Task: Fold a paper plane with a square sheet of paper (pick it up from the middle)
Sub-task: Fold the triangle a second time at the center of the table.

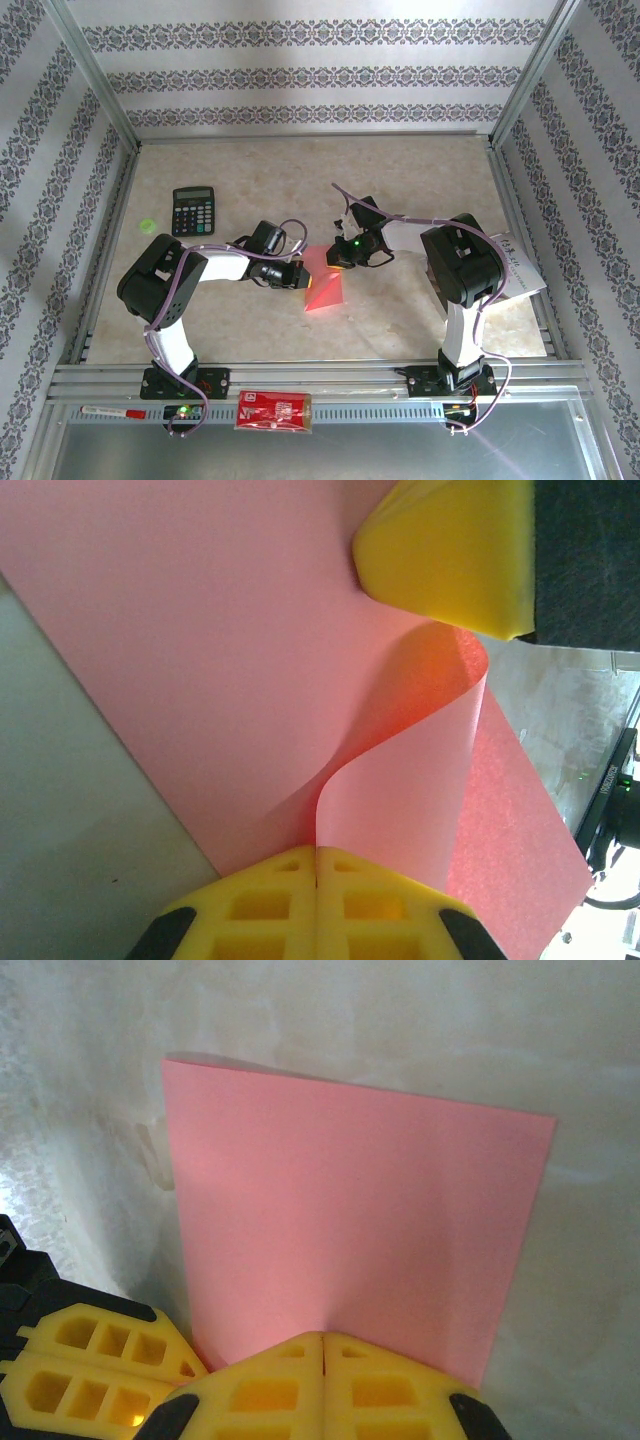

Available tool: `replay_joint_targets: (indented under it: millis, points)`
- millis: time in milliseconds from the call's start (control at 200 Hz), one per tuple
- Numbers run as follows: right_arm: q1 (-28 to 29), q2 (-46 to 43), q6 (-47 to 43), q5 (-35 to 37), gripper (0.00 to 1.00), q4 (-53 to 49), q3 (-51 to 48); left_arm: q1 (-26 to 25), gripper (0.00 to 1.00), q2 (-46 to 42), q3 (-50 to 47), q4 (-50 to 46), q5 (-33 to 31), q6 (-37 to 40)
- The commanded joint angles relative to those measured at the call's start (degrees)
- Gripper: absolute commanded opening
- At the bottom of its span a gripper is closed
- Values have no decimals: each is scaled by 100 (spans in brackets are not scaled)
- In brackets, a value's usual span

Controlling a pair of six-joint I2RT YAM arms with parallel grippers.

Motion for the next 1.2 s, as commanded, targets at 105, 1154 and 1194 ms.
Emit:
replay_joint_targets:
  millis: [105, 1154, 1194]
  points:
    - [49, 295, -33, 303, 0, -295, -160, -14, 0, -63, -87, 20, -169, 53]
    - [44, 291, -33, 296, 0, -305, -144, 94, 0, -171, -202, -37, -218, 70]
    - [45, 282, -19, 295, 0, -306, -146, 91, 0, -184, -209, -37, -218, 66]
